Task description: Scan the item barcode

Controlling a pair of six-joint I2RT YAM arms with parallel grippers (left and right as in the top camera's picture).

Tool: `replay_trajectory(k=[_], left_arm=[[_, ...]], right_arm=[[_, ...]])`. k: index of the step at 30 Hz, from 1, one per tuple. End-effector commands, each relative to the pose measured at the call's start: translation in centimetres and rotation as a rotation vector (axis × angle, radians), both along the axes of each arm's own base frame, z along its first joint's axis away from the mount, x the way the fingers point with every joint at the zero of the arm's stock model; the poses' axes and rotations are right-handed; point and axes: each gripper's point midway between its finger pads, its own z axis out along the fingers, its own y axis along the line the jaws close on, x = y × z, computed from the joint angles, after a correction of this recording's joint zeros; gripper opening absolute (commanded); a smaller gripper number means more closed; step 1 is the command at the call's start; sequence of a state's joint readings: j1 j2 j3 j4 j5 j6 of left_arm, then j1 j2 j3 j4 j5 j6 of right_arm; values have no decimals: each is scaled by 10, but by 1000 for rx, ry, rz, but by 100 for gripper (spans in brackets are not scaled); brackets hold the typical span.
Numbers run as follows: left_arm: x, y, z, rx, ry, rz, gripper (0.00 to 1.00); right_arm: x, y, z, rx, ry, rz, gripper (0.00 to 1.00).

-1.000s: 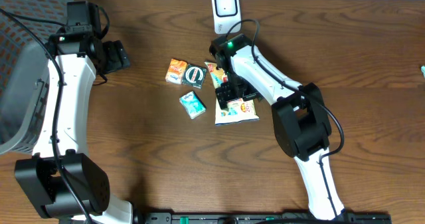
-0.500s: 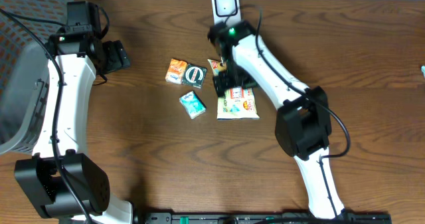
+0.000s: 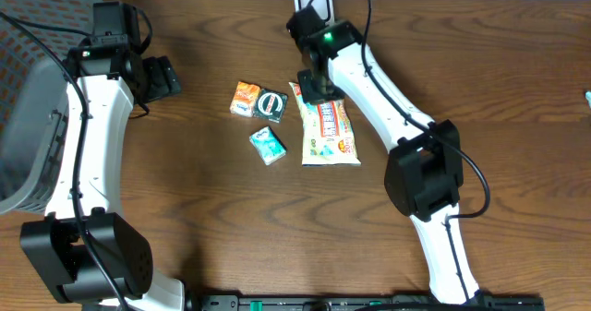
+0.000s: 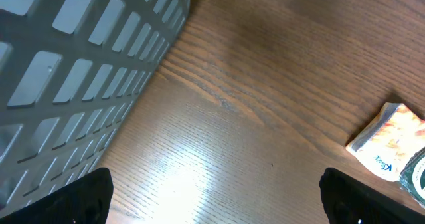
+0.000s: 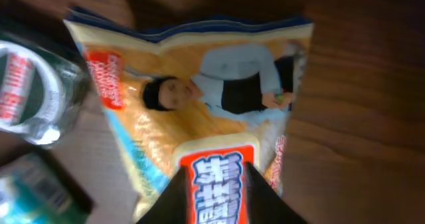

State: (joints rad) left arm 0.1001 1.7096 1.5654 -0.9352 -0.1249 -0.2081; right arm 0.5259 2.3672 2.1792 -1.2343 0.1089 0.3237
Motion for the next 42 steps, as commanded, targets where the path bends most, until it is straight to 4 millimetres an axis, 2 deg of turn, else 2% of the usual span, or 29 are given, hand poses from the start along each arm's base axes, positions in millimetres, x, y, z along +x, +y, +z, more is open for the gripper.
replay_trajectory(k=[1, 5, 10, 12, 13, 14, 19, 23, 27, 30, 31, 33, 37, 42], left_arm=[[-1, 0, -6, -1, 18, -7, 97], [-1, 0, -6, -1, 18, -7, 98], [-1, 0, -6, -1, 18, -7, 97], [-1, 0, -6, -1, 18, -7, 98], [-1, 0, -6, -1, 18, -7, 98], [-1, 0, -6, -1, 18, -7, 98], [-1, 0, -6, -1, 18, -7, 98], [-1, 0, -6, -1, 18, -7, 98], [-1, 0, -6, -1, 18, -7, 98], [-1, 0, -6, -1, 18, -7, 98], [-1, 0, -6, -1, 18, -7, 97], [-1, 0, -6, -1, 18, -7, 98], [-1, 0, -6, -1, 18, -7, 98], [-1, 0, -6, -1, 18, -7, 98]], right_arm=[[-10, -5, -17, -7, 47, -2, 31], [-19, 0, -32, 26, 89, 4, 34], [-25, 6, -46, 53, 110, 11, 52], [-26, 6, -46, 55, 114, 12, 77], [-26, 6, -46, 55, 113, 12, 95], [-26, 6, -46, 55, 114, 12, 99], [-25, 3, -31, 55, 120, 4, 99], [-23, -5, 4, 52, 126, -11, 99], [-31, -12, 26, 34, 154, 1, 99], [-44, -19, 27, 6, 205, 12, 66], [-49, -22, 25, -8, 229, 16, 52], [-55, -24, 20, -21, 254, 17, 40], [-61, -27, 5, -37, 287, 16, 32], [-72, -30, -21, -53, 328, -11, 31]])
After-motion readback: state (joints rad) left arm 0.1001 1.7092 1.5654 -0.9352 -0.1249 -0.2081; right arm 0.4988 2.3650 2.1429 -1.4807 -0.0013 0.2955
